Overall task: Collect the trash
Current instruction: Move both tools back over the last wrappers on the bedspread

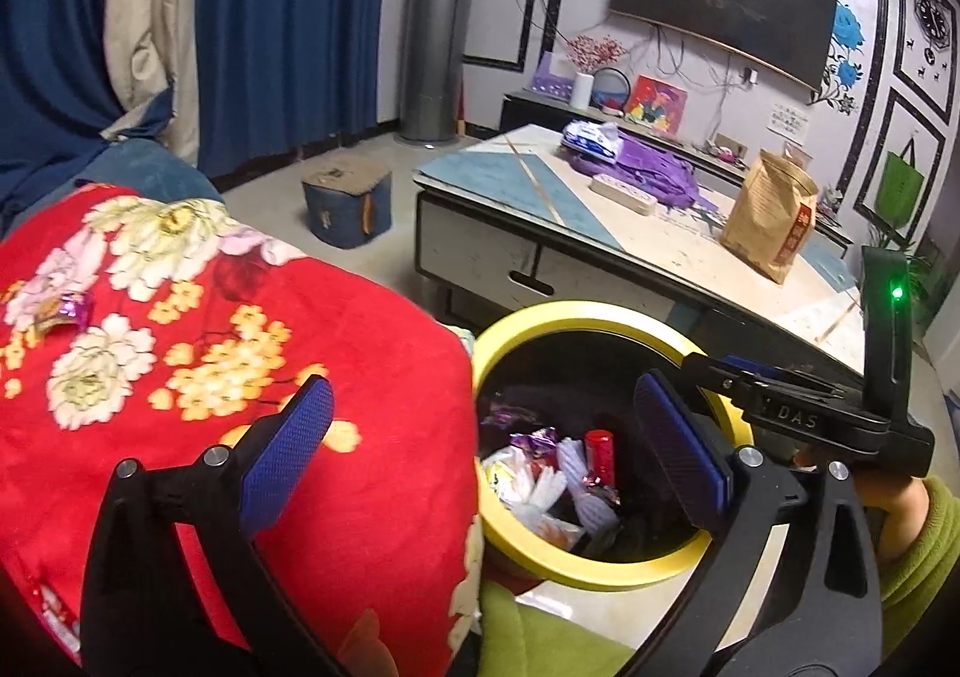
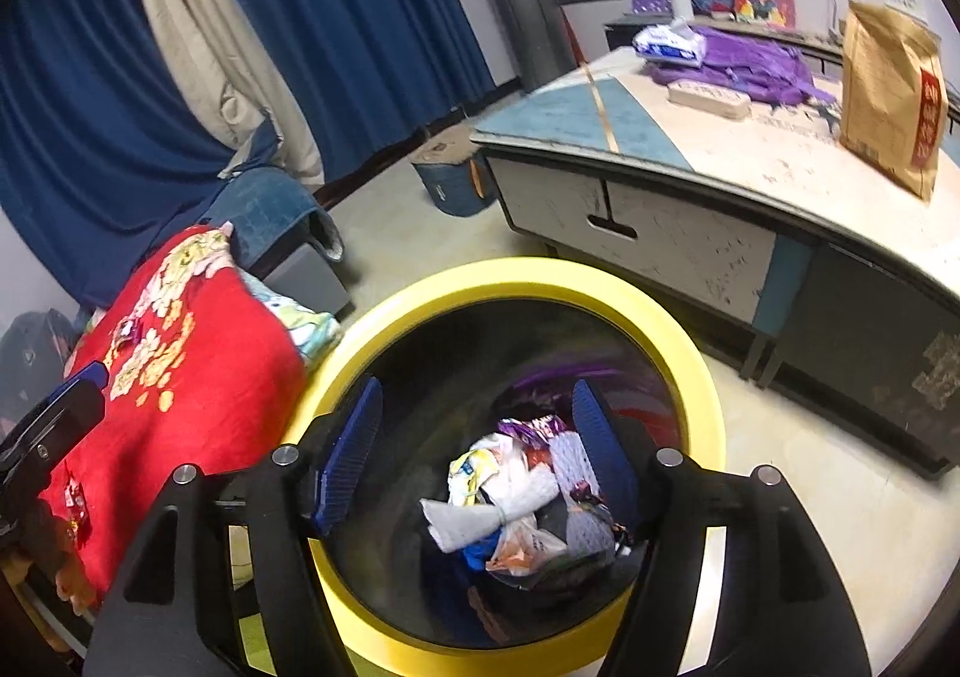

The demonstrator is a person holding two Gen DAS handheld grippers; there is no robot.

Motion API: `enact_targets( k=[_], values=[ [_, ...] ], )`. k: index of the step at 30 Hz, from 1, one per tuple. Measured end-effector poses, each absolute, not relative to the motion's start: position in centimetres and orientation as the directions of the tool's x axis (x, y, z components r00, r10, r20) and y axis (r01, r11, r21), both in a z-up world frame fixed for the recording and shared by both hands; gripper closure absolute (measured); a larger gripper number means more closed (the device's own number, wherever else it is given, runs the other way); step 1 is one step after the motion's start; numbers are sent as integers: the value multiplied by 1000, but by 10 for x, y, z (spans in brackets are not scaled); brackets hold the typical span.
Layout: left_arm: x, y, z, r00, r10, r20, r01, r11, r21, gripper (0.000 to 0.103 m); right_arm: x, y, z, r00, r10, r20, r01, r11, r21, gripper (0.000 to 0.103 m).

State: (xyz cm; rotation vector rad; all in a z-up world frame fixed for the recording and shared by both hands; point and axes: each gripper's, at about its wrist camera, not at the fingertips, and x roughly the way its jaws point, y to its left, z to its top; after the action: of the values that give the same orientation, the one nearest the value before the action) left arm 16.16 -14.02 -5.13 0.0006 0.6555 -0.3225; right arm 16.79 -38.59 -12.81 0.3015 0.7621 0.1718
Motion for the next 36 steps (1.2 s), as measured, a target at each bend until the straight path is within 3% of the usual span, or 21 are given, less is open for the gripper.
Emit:
enact_targets(
  k=[19, 36],
  values=[
    [121, -69, -17, 854, -115, -508, 84, 993, -83, 11, 141, -320, -79, 786, 346, -512, -222, 931, 289, 28],
    [91, 0, -18, 826, 76, -558, -126, 991, -52, 11, 154, -225, -52, 708, 494, -505, -429, 869, 248, 25]
  ],
)
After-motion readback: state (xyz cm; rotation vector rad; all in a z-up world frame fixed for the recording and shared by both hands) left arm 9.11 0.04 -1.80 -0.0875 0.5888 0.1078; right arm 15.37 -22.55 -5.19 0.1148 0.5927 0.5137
